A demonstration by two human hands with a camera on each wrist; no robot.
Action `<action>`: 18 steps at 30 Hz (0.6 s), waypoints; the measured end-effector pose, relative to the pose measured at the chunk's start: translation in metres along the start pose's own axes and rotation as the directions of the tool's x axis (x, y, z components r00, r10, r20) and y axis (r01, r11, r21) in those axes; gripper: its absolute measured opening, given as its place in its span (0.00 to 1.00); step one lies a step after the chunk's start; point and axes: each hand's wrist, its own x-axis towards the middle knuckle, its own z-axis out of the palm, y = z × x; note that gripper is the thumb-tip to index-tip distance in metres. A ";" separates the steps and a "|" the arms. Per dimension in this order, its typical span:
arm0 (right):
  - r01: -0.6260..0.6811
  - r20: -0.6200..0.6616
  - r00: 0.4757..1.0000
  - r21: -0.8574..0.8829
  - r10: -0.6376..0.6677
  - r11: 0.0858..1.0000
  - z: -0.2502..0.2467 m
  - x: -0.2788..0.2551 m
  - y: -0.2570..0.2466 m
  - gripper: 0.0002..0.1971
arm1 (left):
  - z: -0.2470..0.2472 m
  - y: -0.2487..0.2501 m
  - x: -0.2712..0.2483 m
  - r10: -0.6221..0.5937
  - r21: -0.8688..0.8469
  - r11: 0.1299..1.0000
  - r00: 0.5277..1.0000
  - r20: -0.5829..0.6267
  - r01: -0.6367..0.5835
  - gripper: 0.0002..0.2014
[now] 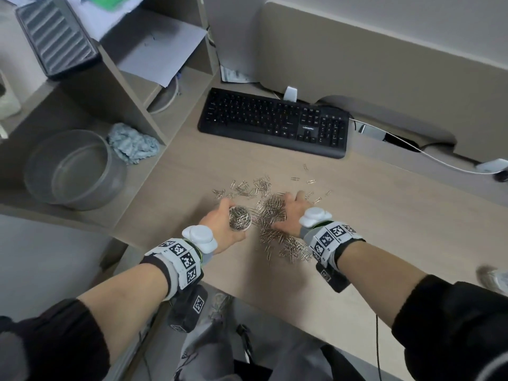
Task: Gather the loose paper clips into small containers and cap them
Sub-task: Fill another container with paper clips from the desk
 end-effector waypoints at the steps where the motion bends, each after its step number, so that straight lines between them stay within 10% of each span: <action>1: 0.006 -0.008 1.000 -0.007 -0.006 1.000 -0.003 0.002 0.005 0.42 | -0.001 0.000 0.000 -0.004 0.004 1.000 1.000 0.002 0.004 0.35; 9: 0.203 0.074 0.979 -0.196 -0.192 0.959 0.009 0.004 -0.018 0.50 | -0.004 -0.007 -0.006 -0.003 0.006 1.000 1.000 -0.018 0.003 0.35; 18: 0.211 0.195 0.962 -0.089 -0.190 0.974 0.007 0.002 -0.004 0.31 | 0.002 0.001 -0.005 0.000 0.003 1.000 1.000 0.008 0.000 0.33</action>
